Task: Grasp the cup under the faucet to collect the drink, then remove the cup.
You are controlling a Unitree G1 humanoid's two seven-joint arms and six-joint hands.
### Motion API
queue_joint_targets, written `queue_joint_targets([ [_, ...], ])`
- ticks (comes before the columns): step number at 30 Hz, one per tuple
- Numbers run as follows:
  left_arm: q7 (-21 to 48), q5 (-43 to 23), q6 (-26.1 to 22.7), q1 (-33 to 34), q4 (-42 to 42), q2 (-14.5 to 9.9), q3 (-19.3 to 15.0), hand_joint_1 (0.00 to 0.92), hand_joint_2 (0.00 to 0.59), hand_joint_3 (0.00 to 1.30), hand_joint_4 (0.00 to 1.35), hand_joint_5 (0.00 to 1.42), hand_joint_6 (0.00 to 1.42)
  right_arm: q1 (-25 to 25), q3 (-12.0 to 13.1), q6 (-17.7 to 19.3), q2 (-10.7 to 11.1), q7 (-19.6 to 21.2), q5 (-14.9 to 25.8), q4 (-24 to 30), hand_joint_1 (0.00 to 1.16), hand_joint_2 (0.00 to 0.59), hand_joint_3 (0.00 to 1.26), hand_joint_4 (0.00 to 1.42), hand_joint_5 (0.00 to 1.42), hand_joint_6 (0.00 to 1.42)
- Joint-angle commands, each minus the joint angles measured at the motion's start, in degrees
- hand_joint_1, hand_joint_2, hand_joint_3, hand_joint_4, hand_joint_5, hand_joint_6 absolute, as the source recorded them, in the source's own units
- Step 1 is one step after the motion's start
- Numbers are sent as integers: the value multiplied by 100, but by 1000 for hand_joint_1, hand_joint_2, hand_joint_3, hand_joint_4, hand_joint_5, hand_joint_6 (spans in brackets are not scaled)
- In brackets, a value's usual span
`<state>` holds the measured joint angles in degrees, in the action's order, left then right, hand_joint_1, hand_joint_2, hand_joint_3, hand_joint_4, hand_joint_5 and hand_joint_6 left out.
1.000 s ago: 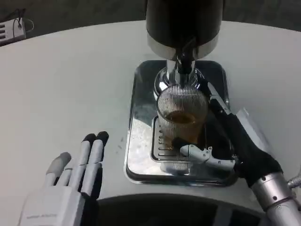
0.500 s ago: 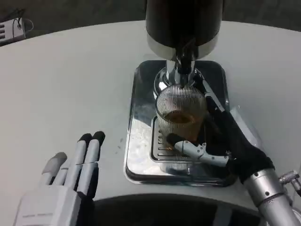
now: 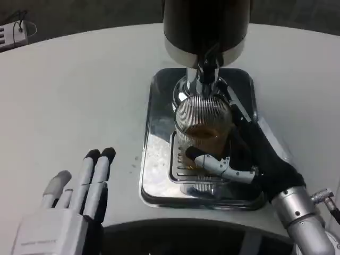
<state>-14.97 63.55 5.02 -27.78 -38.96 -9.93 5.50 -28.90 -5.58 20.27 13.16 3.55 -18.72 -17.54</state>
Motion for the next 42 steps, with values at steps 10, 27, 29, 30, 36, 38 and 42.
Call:
queue_joint_targets([
  [10,103,4,-109,-250,-251,135,-136,0,132,45,0,199,74,-57,-172,-142,-210,7,-47,-86,756,177,108,216,294,488],
  [27,181,-209,-110,-385,-412,266,-373,0,130,56,0,200,87,39,28,-402,-485,335,156,-78,991,199,442,707,851,1286],
  [29,188,-199,-104,-377,-409,266,-365,0,130,56,0,201,87,66,73,-415,-515,355,203,-53,1051,204,507,805,948,1368],
  [30,193,-192,-101,-372,-407,267,-362,0,130,56,0,201,87,74,90,-404,-521,375,211,-49,1060,206,533,846,987,1393],
  [36,213,-188,-108,-315,-387,279,-356,0,130,63,0,201,88,86,257,-320,-581,444,380,46,1136,194,770,1097,1232,1424],
  [38,214,-192,-107,-305,-381,282,-357,0,130,64,0,201,87,94,304,-311,-605,418,441,109,1138,190,816,1133,1260,1424],
  [42,213,-194,-105,-276,-349,291,-341,0,131,66,0,201,82,137,314,-401,-619,296,542,293,1118,157,876,1140,1255,1424],
])
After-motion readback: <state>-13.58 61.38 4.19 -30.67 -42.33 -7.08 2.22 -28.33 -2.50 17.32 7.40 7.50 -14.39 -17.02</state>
